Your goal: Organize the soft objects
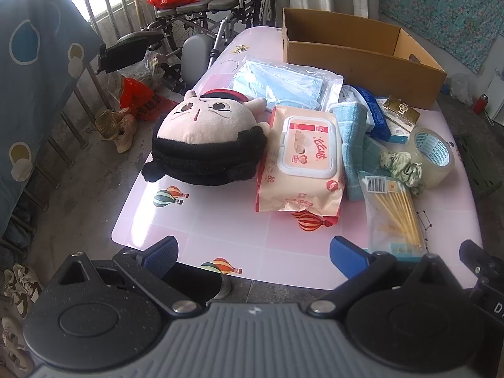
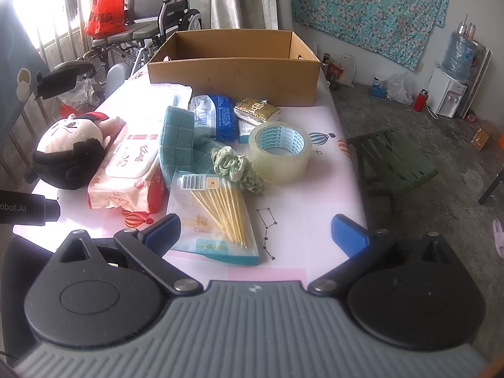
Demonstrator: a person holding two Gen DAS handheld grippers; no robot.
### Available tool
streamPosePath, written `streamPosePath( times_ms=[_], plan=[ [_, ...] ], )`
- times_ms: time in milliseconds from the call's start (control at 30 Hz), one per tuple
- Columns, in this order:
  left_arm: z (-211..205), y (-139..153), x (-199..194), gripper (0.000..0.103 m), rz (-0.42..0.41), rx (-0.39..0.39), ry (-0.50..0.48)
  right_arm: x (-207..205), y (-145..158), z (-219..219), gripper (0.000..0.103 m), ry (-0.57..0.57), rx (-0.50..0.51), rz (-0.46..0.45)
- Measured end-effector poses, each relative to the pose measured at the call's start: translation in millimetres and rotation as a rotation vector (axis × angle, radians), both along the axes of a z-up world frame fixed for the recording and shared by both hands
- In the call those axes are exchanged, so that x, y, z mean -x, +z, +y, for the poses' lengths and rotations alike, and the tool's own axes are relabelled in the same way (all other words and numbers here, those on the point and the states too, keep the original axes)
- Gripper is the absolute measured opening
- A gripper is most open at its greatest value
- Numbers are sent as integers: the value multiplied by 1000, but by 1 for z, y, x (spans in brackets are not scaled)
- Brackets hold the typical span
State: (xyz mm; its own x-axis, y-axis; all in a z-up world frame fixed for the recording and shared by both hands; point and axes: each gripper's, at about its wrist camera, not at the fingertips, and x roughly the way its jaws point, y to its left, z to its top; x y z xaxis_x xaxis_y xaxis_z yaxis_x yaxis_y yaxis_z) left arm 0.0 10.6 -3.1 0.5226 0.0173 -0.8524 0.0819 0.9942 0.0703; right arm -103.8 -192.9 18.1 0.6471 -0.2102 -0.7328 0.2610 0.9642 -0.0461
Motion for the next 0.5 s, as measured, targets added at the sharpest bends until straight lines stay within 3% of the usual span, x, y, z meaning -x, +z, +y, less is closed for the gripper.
streamPosePath(
  times_ms=[500],
  plan=[
    [3,-1,1,103,-6,-8,2,3,2,-2,102,-9,-3,-9]
  ],
)
